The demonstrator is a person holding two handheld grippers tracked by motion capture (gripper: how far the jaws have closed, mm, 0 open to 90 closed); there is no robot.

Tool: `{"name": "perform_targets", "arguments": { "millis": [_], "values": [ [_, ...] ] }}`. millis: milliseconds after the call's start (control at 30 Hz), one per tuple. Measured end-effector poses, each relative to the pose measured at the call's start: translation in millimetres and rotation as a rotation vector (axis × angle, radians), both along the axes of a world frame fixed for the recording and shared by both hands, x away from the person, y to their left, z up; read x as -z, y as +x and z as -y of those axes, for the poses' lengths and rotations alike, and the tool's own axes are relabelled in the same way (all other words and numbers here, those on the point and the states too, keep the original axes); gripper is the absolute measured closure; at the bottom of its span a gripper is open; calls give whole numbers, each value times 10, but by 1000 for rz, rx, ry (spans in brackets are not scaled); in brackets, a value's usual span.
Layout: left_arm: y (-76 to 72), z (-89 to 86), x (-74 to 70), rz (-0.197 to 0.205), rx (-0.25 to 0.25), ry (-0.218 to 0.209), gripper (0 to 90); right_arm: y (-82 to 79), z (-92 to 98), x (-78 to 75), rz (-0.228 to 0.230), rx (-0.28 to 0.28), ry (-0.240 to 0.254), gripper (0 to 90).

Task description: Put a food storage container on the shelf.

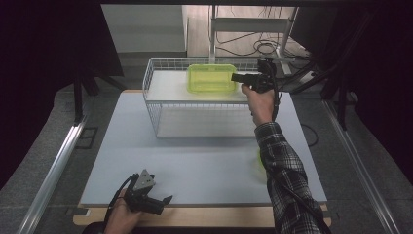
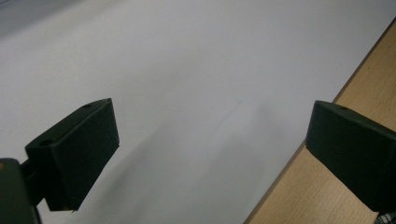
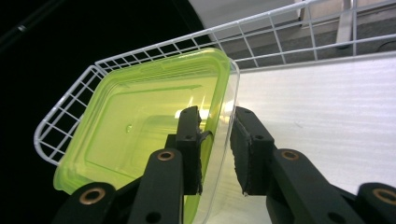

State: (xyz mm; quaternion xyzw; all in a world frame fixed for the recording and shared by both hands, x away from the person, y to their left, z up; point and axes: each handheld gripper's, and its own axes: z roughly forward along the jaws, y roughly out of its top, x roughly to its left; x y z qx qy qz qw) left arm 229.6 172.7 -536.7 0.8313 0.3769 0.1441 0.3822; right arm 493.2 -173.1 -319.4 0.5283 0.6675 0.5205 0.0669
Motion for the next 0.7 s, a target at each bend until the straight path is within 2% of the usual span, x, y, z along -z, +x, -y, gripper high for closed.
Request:
{"name": "perform_targets", "arguments": {
  "millis": [233, 267, 300, 400, 533, 700],
  "values": [
    [-1, -3, -1, 1, -2, -1, 24, 42, -22, 34, -2, -1, -28, 660],
    [-1, -4, -1, 1, -2, -2, 24, 49, -22, 41, -2, 0, -23, 633],
    [-2, -6, -2, 3, -3, -2, 24, 52, -25, 42, 1, 6, -38, 603],
    [-2, -14, -8, 7, -12, -6, 23, 57, -22, 36, 3, 1, -46, 569],
    [-7, -37, -20, 28, -31, -12, 22, 33, 1, -10, 15, -10, -38, 520],
    [6, -66, -23, 22, -57, -19, 34, -35, 33, -80, 32, -43, -52, 457]
  ]
}}
